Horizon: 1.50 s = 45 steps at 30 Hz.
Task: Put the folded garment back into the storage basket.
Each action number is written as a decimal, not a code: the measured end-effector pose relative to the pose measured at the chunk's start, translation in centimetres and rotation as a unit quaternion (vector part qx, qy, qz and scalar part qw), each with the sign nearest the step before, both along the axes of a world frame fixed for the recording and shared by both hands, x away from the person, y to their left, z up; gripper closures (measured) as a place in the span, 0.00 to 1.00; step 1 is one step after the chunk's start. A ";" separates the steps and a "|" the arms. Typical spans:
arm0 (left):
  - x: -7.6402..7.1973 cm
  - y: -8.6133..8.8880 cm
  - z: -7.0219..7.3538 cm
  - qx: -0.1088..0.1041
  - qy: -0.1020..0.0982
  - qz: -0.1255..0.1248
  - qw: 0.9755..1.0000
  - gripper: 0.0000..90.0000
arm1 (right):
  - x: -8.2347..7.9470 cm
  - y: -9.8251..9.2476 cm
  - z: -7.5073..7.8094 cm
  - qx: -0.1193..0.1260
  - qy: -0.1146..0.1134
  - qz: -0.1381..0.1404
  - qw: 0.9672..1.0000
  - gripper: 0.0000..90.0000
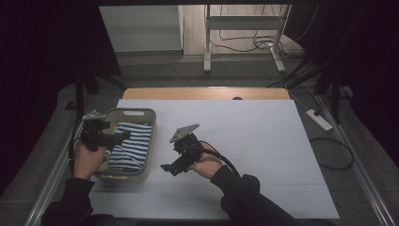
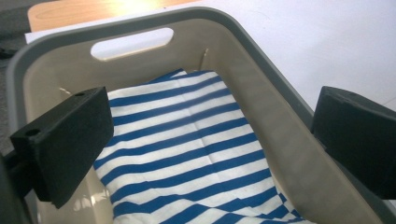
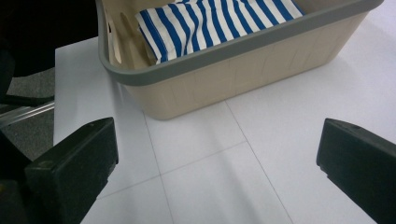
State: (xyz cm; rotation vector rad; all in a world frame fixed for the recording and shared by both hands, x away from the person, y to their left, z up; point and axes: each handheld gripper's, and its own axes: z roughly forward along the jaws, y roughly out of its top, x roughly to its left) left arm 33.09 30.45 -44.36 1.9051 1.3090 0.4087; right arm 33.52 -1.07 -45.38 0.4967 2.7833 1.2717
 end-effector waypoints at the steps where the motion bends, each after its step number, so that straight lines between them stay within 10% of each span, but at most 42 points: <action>1: -0.1 -0.1 0.0 0.001 -0.001 0.000 1.000 0.00 | 0.0 -0.1 0.0 -0.001 -0.001 0.000 1.000 0.00; 45: -3.5 -2.5 0.2 -0.004 0.008 -0.030 1.000 0.00 | 0.0 -8.6 1.0 0.001 0.010 -0.058 0.998 0.00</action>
